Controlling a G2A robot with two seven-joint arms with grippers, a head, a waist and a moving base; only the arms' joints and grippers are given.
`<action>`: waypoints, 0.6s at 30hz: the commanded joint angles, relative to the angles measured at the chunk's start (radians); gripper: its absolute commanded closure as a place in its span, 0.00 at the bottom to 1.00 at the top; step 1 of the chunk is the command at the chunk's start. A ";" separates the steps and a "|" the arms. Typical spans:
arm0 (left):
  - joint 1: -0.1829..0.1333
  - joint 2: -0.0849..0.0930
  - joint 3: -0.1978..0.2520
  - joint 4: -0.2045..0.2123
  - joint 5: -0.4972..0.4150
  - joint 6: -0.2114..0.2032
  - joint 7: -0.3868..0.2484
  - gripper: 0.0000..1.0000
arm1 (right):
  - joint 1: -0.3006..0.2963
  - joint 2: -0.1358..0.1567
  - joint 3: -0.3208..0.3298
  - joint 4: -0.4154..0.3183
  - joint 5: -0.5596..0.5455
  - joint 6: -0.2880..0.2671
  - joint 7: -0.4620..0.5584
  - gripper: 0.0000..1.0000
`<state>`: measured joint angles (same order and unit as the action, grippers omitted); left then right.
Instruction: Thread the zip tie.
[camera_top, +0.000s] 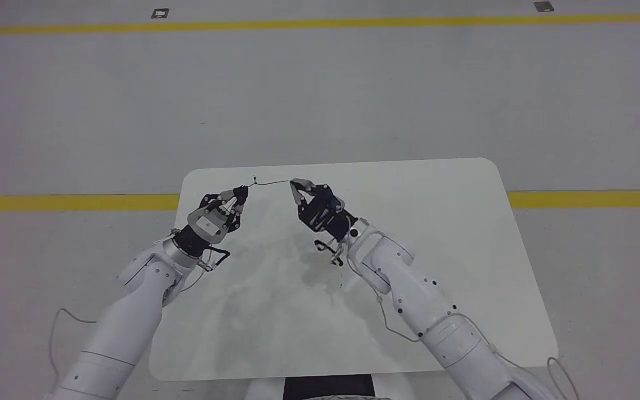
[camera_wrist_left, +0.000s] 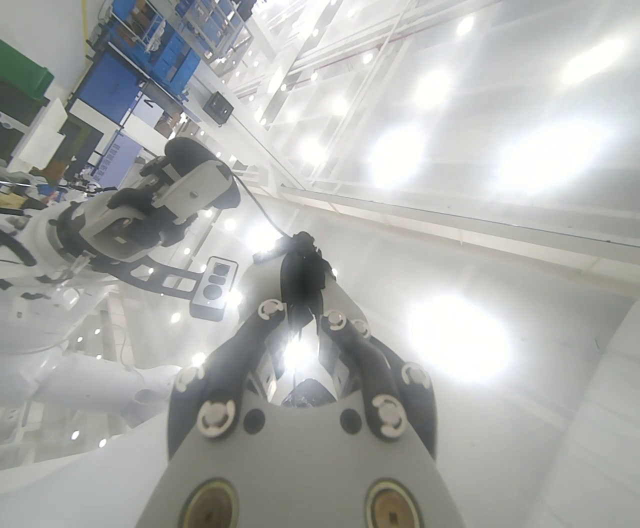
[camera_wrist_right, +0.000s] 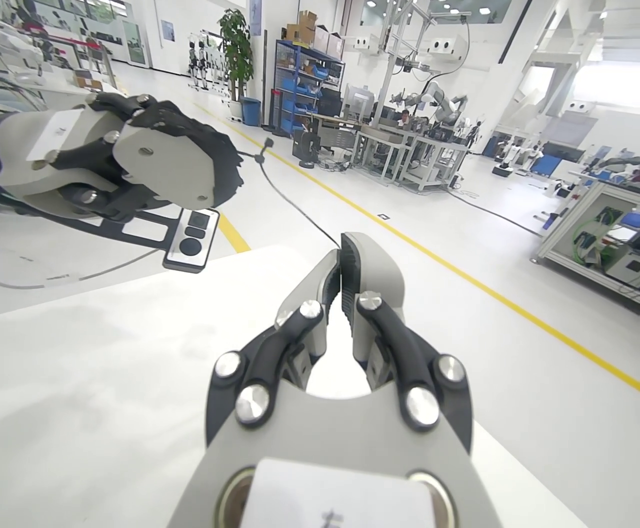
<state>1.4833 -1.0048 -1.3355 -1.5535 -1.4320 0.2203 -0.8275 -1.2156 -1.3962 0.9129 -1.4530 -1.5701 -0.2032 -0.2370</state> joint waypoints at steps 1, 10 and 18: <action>0.000 0.000 0.000 0.000 0.000 0.000 0.000 1.00 | -0.001 0.002 0.004 -0.001 0.000 0.002 0.002 1.00; 0.000 0.000 0.000 0.000 0.000 0.000 0.000 1.00 | -0.004 0.009 0.009 -0.005 0.000 0.010 0.003 1.00; 0.000 0.000 0.000 0.000 0.000 0.000 0.000 1.00 | -0.012 0.012 0.024 -0.008 0.008 0.010 0.014 0.00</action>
<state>1.4833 -1.0048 -1.3355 -1.5535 -1.4320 0.2203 -0.8275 -1.2247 -1.3851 0.9306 -1.4601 -1.5640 -0.1954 -0.2269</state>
